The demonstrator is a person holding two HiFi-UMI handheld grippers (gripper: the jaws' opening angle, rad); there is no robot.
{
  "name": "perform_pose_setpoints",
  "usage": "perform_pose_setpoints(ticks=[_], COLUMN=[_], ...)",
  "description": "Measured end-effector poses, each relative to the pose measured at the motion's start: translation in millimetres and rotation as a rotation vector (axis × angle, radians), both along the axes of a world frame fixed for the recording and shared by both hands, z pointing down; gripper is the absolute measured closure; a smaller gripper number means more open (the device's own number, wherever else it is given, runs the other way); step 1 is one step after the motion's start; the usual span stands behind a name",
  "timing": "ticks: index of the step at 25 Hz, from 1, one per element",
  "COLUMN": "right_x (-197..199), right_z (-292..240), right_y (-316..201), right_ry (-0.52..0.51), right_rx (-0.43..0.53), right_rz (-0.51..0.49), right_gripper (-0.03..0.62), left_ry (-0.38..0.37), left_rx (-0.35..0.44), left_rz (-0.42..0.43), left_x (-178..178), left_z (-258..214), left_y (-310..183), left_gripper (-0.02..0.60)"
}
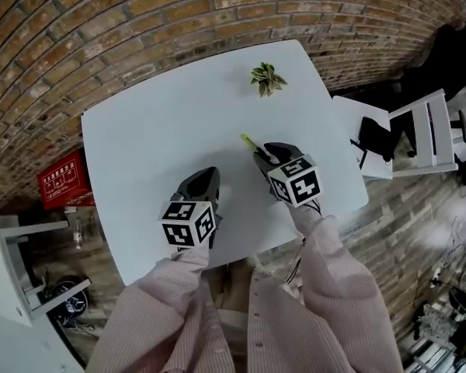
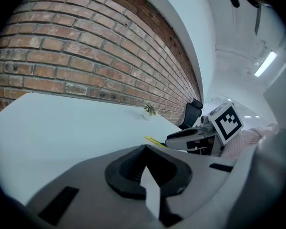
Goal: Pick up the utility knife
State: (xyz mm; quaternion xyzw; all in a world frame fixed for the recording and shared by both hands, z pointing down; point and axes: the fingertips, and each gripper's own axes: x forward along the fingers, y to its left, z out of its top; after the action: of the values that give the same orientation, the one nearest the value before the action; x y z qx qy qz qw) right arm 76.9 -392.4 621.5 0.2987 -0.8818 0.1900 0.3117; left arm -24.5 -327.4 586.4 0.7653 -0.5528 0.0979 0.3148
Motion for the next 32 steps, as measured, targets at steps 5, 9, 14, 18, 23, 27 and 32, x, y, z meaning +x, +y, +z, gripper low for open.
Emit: perform_pose_setpoints(ticks=[5, 9, 14, 18, 23, 27, 32], right_x=[-1, -2, -2, 0, 0, 1, 0], right_z=[9, 17, 24, 23, 23, 22, 13], right_y=[-4, -3, -1, 0, 1, 0, 0], right_ry=[0.053, 0.093, 0.124, 0.153, 0.17, 0.155, 0.086], right_rx=[-0.019, -0.028, -0.048, -0.036, -0.025, -0.018, 0.004], right_rz=[-0.014, -0.027, -0.044, -0.049, -0.063, -0.045, 0.008], right_gripper=[0.464, 0.464, 0.467, 0.512, 0.523, 0.525, 0.525], left_ry=[0.009, 0.011, 0.014, 0.017, 0.016, 0.003, -0.001], left_rx=[-0.016, -0.025, -0.031, -0.029, -0.025, -0.008, 0.018], left_rz=[0.007, 0.013, 0.016, 0.019, 0.02, 0.023, 0.039], left_x=[3, 4, 6, 8, 8, 6, 5], left_z=[7, 11, 14, 13, 11, 7, -2], left_y=[-3, -4, -4, -4, -3, -2, 1], left_gripper=[0.589, 0.589, 0.589, 0.589, 0.589, 0.589, 0.589])
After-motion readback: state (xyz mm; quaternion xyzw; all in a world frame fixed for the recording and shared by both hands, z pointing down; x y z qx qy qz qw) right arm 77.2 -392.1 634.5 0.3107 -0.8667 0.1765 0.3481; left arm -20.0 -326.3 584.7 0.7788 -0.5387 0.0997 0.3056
